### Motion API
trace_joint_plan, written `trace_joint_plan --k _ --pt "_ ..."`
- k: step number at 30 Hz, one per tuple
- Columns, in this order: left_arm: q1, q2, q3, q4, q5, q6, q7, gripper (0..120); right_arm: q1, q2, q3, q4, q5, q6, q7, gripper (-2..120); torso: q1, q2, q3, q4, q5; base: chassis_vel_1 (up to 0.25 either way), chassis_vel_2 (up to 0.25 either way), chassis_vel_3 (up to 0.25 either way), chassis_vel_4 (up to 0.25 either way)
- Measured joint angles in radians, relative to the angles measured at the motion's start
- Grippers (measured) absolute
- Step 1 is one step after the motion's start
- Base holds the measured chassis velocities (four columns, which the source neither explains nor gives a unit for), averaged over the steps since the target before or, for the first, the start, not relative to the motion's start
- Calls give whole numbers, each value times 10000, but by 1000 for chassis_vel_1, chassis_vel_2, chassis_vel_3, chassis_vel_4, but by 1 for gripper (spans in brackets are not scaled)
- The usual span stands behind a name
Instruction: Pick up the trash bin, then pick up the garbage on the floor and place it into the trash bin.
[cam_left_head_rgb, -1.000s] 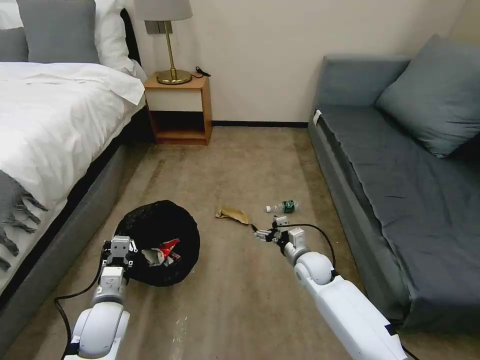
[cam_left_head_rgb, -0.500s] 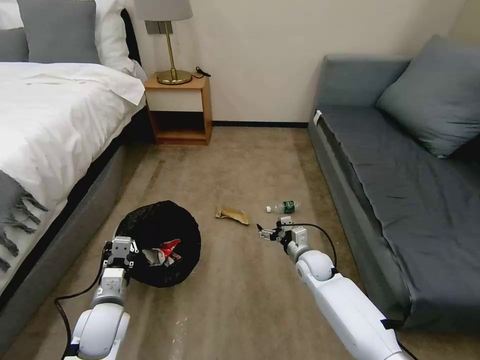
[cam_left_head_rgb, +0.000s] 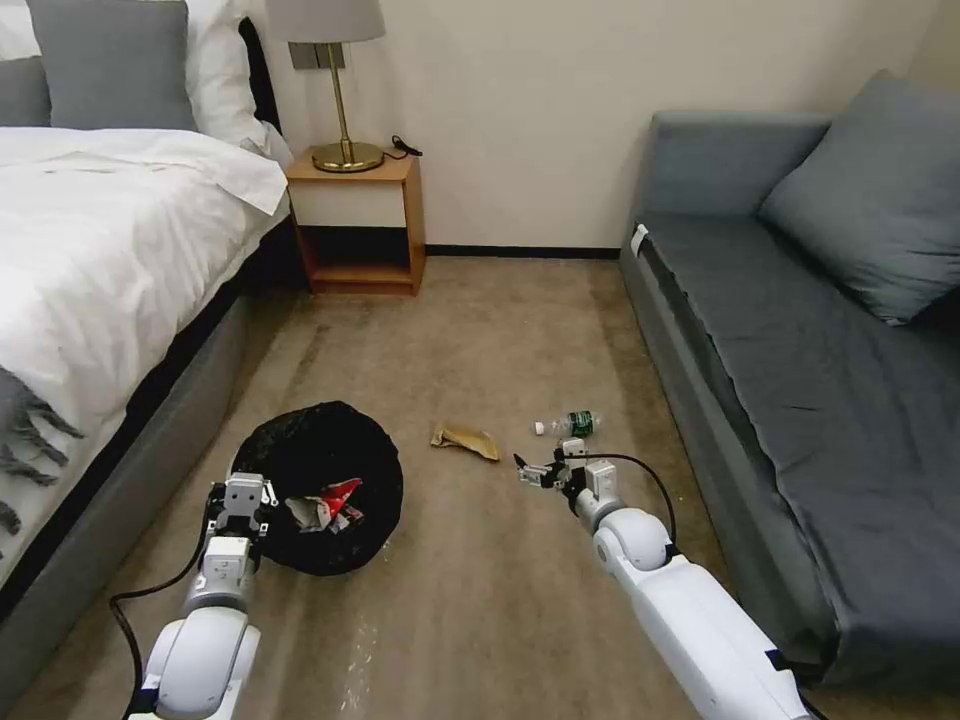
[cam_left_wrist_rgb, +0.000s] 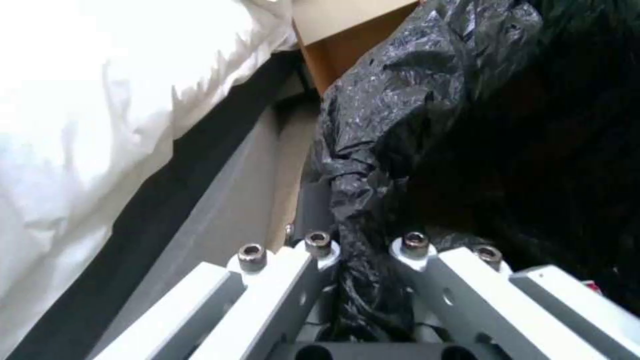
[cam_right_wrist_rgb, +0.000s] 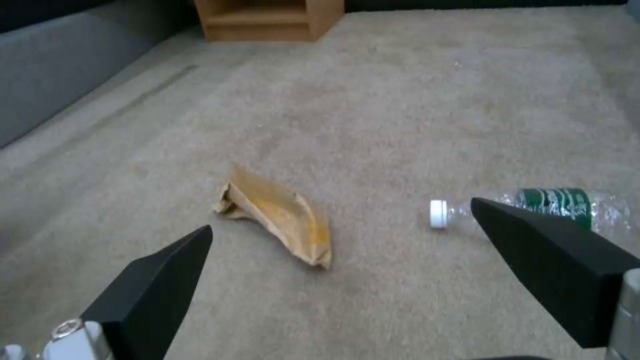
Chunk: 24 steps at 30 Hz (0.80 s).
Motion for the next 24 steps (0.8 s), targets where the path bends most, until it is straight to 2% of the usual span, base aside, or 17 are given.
trace_joint_plan --k 24 --pt "21 -3 66 54 67 -81 23 2 -158 -151 15 144 -697 47 -408 100 0 0 0 0 0 -84 84 81 -81"
